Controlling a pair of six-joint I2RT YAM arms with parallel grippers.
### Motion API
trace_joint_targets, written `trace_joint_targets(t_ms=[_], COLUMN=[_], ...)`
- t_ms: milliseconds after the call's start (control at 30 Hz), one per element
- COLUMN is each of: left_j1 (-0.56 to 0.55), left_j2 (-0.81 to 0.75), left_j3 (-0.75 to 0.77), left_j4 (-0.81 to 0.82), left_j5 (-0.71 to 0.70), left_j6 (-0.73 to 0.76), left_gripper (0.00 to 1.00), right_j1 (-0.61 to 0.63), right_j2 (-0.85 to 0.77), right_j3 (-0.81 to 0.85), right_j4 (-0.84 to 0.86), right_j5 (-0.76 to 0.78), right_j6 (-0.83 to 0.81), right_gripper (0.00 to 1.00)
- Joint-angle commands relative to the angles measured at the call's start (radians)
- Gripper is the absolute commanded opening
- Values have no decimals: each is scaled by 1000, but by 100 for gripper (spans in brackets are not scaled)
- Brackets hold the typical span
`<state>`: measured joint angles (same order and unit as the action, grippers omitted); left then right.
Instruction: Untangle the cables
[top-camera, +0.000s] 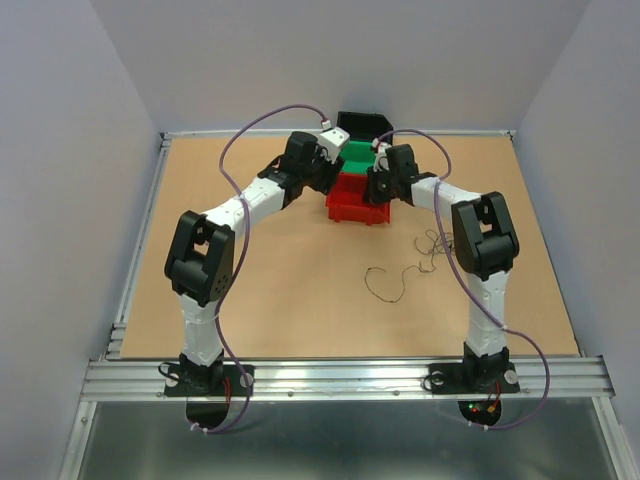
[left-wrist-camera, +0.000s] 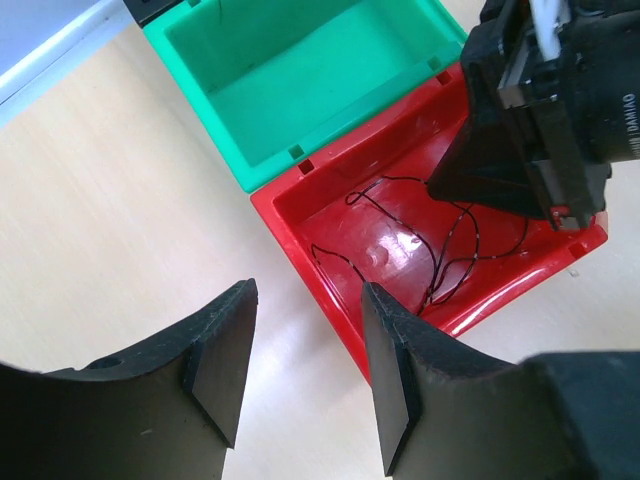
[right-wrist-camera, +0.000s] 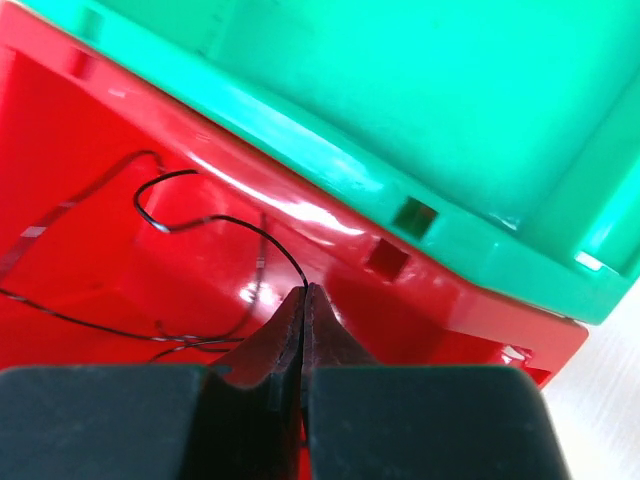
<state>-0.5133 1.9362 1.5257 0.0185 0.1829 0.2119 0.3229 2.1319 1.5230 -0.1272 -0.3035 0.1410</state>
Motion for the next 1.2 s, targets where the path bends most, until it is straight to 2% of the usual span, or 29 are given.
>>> trace_joint_targets(t_ms=[0, 200, 700, 733, 767, 867, 1133, 1167], left_j1=[-1, -1, -1, -1, -1, -1, 1, 2], left_j2=[-23, 44, 118, 121, 122, 129, 138, 139], left_j3=[-2, 39, 113, 113, 116, 119, 126, 125], left_j4=[38, 26, -37, -38, -38, -40, -40, -38], left_j5=[7, -49, -77, -77, -79, -83, -91, -89], left_j6=[-5, -28, -29, -31, -31, -31, -35, -37], left_gripper=[57, 59, 58, 57, 57, 55, 53, 53], right_j1=[10, 10, 47, 47, 47, 47, 47, 47], right_j2=[17, 2, -190, -191, -194, -198, -243, -250], right_j3=[71, 55, -93, -93, -95, -96, -127, -133], right_j4=[-41, -68, -25, -23, -22, -17, 35, 46], right_j5=[41, 60, -20, -16, -13, 1, 44, 56], right_j6=[-38, -70, -110, -109, -109, -100, -52, -46], right_gripper=[1, 1, 7, 9, 17, 29, 39, 43])
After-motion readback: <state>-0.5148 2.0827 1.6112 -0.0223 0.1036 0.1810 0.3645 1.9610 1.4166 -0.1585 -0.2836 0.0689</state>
